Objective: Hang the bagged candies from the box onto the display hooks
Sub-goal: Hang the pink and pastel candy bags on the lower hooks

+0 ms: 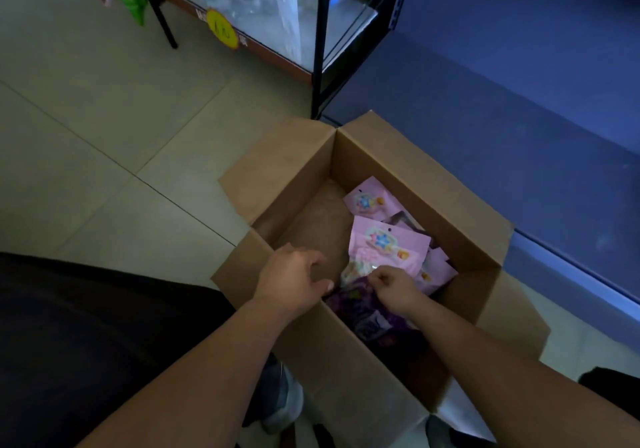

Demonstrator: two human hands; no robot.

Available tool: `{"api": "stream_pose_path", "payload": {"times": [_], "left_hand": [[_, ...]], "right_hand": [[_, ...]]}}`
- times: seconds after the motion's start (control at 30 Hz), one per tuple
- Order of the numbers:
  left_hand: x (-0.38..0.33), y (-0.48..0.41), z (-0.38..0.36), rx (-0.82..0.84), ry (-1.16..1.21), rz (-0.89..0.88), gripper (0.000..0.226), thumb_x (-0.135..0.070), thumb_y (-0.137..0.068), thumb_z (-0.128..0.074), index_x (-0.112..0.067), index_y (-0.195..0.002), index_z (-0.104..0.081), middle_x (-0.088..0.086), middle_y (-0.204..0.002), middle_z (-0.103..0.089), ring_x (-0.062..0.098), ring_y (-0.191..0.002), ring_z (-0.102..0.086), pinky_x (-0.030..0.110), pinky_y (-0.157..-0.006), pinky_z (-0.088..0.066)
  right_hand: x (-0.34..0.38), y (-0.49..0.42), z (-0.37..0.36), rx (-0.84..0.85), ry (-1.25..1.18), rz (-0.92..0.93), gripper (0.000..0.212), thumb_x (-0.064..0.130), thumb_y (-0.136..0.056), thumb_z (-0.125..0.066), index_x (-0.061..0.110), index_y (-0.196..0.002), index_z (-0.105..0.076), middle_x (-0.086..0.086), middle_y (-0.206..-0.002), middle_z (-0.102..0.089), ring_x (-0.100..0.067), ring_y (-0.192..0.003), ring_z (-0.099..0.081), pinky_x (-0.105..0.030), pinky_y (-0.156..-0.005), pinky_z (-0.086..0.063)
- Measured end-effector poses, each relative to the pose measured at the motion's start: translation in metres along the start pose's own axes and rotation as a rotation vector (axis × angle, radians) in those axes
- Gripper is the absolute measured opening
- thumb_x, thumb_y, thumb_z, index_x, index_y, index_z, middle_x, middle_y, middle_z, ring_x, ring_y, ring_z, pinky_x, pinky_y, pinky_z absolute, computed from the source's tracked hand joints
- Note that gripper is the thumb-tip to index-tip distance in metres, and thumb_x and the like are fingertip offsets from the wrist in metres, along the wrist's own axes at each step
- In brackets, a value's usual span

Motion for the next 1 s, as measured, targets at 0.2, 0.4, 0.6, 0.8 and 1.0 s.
{"api": "stream_pose_path", "payload": {"times": [0.2,0.4,0.6,0.8,1.0], "left_hand": [[-0.029,-0.006,0.004,0.078,0.118,0.031,0.051,-0.042,-0.082,-0.078,-0.026,-0.128,-0.063,-0.003,-0.127,-0.064,0.016,-0.115,-0.061,0.036,-0.099,-0.050],[-0.097,-0.018,0.045,0.206,0.496,-0.080,0.055,-0.033,-0.076,-0.087,-0.030,-0.124,-0.063,-0.014,-0.111,-0.072,0.005,-0.104,-0.070,0.042,-0.094,-0.059],[-0.140,-0.021,0.127,0.099,0.611,-0.109,0.022,-0.017,-0.081,-0.085,-0.021,-0.098,-0.071,0.000,-0.089,-0.080,0.018,-0.083,-0.077,0.043,-0.082,-0.063],[-0.156,-0.016,0.147,0.002,1.029,-0.021,0.019,-0.002,-0.087,-0.075,-0.013,-0.103,-0.074,0.007,-0.094,-0.080,0.027,-0.093,-0.077,0.035,-0.078,-0.063],[-0.160,-0.018,0.130,0.039,1.017,0.050,0.024,0.004,-0.082,-0.078,-0.011,-0.100,-0.077,0.007,-0.084,-0.080,0.017,-0.075,-0.077,0.022,-0.060,-0.059]], "right_hand": [[0.027,0.019,0.063,-0.062,-0.353,-0.067,0.026,0.029,-0.107,-0.051,0.015,-0.091,-0.065,-0.016,-0.084,-0.068,-0.021,-0.070,-0.063,-0.026,-0.059,-0.051],[0.114,0.076,0.126,0.118,-0.447,0.153,0.020,0.026,-0.105,-0.054,0.013,-0.095,-0.066,-0.006,-0.085,-0.073,-0.013,-0.069,-0.070,-0.023,-0.056,-0.054],[0.149,0.131,0.207,-0.046,0.013,0.255,0.059,0.057,-0.077,-0.076,0.026,-0.126,-0.066,0.011,-0.125,-0.068,-0.010,-0.116,-0.065,-0.031,-0.104,-0.050],[0.100,0.148,0.232,-0.048,-0.351,0.055,0.050,0.044,-0.079,-0.081,0.023,-0.123,-0.067,0.007,-0.116,-0.075,-0.016,-0.114,-0.068,-0.040,-0.106,-0.049],[0.101,0.145,0.254,-0.107,-0.506,0.141,0.020,0.014,-0.094,-0.071,0.009,-0.113,-0.074,-0.012,-0.104,-0.080,-0.025,-0.090,-0.076,-0.045,-0.089,-0.060]]}}
Point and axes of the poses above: each hand's wrist, its own y-axis away from the middle knuckle, its own z-axis out of the back of the hand, x = y × z, the point moved 8 cm from there along -y, towards the middle knuckle
